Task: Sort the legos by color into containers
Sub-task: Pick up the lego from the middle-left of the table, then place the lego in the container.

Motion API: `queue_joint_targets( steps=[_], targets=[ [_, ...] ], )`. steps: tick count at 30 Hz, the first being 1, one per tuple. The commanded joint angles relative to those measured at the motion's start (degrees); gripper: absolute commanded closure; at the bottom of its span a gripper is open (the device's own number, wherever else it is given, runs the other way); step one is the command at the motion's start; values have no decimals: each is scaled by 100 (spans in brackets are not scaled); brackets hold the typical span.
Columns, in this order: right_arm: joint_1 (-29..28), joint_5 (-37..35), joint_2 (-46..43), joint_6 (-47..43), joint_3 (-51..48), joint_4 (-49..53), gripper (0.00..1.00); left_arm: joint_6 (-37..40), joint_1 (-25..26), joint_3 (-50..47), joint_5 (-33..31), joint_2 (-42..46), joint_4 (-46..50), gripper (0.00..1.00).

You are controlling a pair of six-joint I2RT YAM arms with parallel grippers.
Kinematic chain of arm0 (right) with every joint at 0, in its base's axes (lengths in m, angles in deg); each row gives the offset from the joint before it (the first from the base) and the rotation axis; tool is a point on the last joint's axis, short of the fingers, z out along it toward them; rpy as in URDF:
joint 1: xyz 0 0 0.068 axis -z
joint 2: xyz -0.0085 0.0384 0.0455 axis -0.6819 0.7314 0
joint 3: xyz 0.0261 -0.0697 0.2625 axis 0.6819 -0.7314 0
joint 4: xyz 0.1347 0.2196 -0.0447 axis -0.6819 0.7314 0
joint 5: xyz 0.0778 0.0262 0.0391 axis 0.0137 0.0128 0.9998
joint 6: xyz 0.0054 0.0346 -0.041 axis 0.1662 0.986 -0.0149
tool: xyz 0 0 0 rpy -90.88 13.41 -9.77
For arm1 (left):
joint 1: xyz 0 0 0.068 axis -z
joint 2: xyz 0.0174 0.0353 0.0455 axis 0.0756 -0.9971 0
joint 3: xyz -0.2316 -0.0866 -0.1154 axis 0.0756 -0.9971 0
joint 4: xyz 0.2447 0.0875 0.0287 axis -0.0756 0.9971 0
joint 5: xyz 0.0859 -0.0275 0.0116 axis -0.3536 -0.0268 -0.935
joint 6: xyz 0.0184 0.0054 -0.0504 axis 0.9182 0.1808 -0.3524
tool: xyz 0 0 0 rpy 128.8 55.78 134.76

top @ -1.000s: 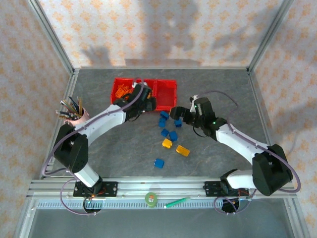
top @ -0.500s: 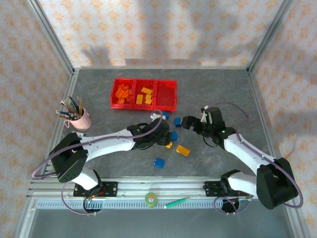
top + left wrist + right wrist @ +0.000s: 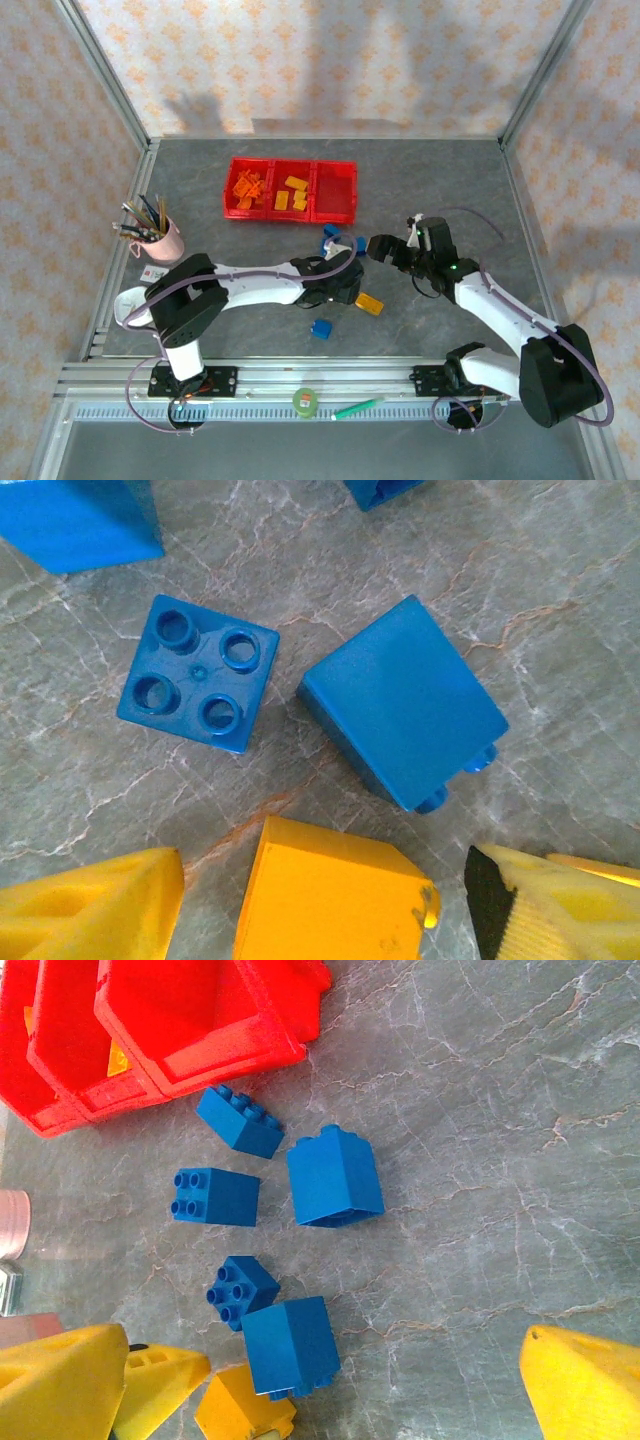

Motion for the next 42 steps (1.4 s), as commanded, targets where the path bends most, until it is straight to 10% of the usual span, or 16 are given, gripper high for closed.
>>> queue_joint_targets(
  steps=[1,23,42],
  targets=[
    [49,15,-112,-90,-10,35,0,-89,24,184,-236,-213,-4,28],
    [-146,574,-53,-165,259,-267,0,-60,-122,-224,-740,974,316,55],
    [-689,78,755,68,1087,-831,0,1246,-2682,1705,-977,88,207,58]
  ],
)
